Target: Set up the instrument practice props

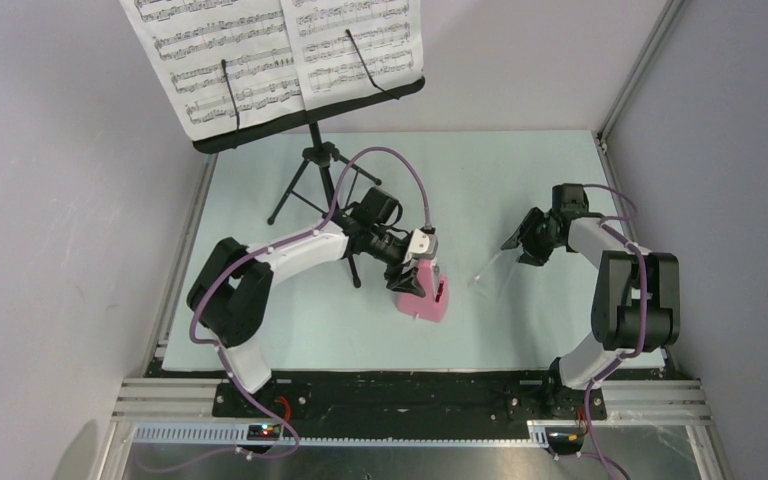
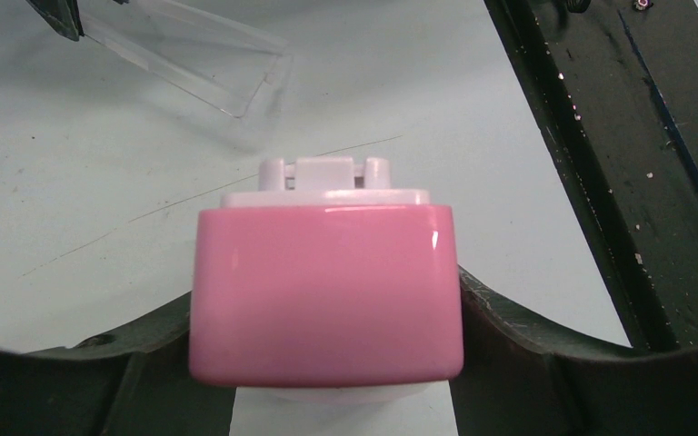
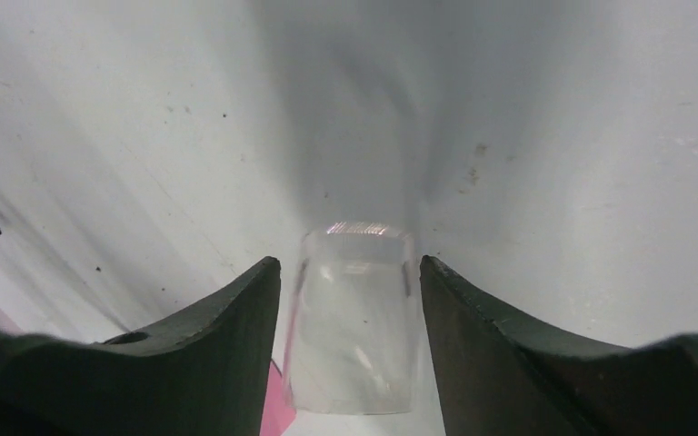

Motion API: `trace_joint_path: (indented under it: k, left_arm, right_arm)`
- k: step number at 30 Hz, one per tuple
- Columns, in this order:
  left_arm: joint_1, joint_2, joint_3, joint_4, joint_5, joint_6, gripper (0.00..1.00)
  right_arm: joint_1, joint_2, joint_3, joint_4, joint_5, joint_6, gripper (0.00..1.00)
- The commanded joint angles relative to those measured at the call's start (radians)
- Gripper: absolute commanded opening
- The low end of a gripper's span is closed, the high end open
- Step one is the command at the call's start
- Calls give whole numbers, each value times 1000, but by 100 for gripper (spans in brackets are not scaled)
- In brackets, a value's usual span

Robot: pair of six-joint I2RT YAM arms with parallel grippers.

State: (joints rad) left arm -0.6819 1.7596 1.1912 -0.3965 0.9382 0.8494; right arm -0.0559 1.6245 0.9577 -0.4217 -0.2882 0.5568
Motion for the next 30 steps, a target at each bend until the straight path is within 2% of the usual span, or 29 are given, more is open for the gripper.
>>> trace_joint_path:
  k: [1,4,6,7,9,10,11,13,17,20,23,27,30]
  left_arm:
    - [8,70,-67,-116,-270,14,38]
    - [8,64,-67,-115,-265,15,49]
    - [8,62,-67,-115,-263,15,54]
    - [8,59,-67,-114,-264,15,60]
    - [8,57,-67,-114,-264,15,63]
    - [8,55,-69,-114,-263,14,70]
    - [8,49,-70,-115,-262,14,92]
    - [7,43,-74,-115,-259,12,99]
    - [7,29,-80,-114,-277,5,100]
    - [7,21,-81,-113,-280,6,100]
    - [8,9,-78,-111,-270,3,100]
    - [7,-29,-87,-78,-225,-12,100]
    - [8,-71,-92,-61,-204,-31,100]
  right_arm:
    - [1,-71,4,33,91,-35,67]
    - [5,-102,5,20,122,-54,74]
    - [15,-118,8,3,143,-68,76]
    - [21,-130,13,-6,150,-80,76]
    - [47,-156,22,-25,164,-114,75]
    - [87,-170,25,-28,153,-129,73]
    - [108,-197,25,-29,145,-164,69]
    - [168,-240,25,-19,52,-219,61]
    - [322,-311,13,18,-140,-320,57]
    - [387,-339,-13,53,-225,-354,56]
    - [414,-343,-36,100,-323,-338,43]
    - [445,-363,-82,162,-358,-327,36]
    - [466,-374,-99,172,-332,-334,38]
